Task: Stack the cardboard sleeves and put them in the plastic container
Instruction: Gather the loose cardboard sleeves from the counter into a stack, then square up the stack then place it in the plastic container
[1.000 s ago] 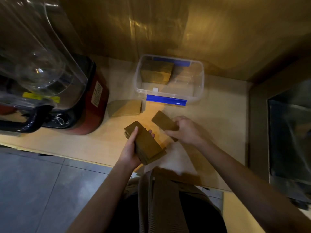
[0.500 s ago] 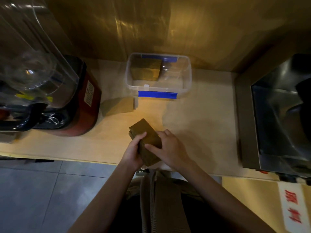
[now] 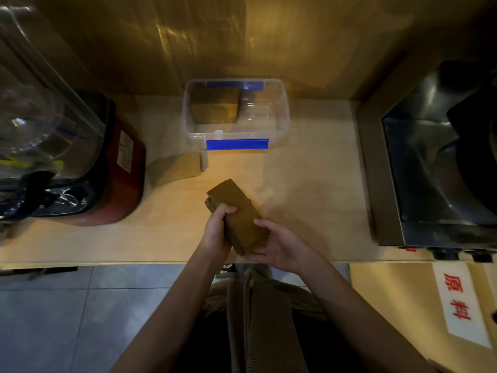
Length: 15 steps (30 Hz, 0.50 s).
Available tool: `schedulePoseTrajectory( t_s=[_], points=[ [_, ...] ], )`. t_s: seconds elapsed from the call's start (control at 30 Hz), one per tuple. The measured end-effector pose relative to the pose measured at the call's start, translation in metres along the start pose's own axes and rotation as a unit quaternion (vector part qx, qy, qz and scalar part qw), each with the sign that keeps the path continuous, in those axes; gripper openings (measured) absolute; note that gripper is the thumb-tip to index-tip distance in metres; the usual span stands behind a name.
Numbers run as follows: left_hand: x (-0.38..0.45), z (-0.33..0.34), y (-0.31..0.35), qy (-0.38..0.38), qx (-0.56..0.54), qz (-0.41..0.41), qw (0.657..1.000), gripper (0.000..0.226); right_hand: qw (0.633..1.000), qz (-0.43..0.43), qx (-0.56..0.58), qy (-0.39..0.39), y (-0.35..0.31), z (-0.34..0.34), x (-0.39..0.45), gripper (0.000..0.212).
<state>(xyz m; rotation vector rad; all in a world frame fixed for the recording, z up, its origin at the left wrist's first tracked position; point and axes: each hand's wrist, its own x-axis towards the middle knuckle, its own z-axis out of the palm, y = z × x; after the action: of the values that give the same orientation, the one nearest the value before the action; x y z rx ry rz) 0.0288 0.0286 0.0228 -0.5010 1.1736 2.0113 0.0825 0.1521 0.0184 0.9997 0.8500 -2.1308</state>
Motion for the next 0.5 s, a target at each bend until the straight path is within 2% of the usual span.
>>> schedulePoseTrajectory(
  t_s=[0.1, 0.17, 0.23, 0.33, 0.37, 0.4, 0.47, 0.5],
  points=[
    [0.003, -0.002, 0.000, -0.031, 0.029, 0.001, 0.999, 0.028, 0.999, 0.000, -0.003, -0.036, -0.005, -0.007, -0.002, 0.061],
    [0.006, -0.009, 0.002, -0.049, 0.043, 0.007, 0.998, 0.038, 0.998, -0.027, -0.042, -0.040, -0.010, -0.012, -0.002, 0.049],
    [0.011, -0.017, 0.005, -0.034, 0.068, 0.027, 0.997, 0.045, 0.993, -0.060, -0.099, -0.028, -0.018, -0.016, -0.001, 0.037],
    [0.016, -0.025, 0.009, -0.006, 0.133, 0.076, 0.988, 0.043, 0.970, -0.112, -0.213, 0.009, -0.031, -0.019, -0.001, 0.038],
    [0.019, -0.028, 0.009, 0.002, 0.167, 0.094, 0.981, 0.044, 0.950, -0.144, -0.276, 0.033, -0.034, -0.021, 0.000, 0.037],
    [0.021, -0.031, 0.009, 0.010, 0.221, 0.115, 0.968, 0.043, 0.914, -0.183, -0.356, 0.063, -0.038, -0.022, 0.002, 0.034],
    [0.028, -0.038, 0.004, 0.024, 0.361, 0.152, 0.920, 0.040, 0.828, -0.253, -0.489, 0.109, -0.041, -0.026, 0.007, 0.030],
    [0.032, -0.040, 0.001, 0.031, 0.414, 0.166, 0.894, 0.038, 0.797, -0.273, -0.524, 0.127, -0.041, -0.027, 0.012, 0.031]
  ],
)
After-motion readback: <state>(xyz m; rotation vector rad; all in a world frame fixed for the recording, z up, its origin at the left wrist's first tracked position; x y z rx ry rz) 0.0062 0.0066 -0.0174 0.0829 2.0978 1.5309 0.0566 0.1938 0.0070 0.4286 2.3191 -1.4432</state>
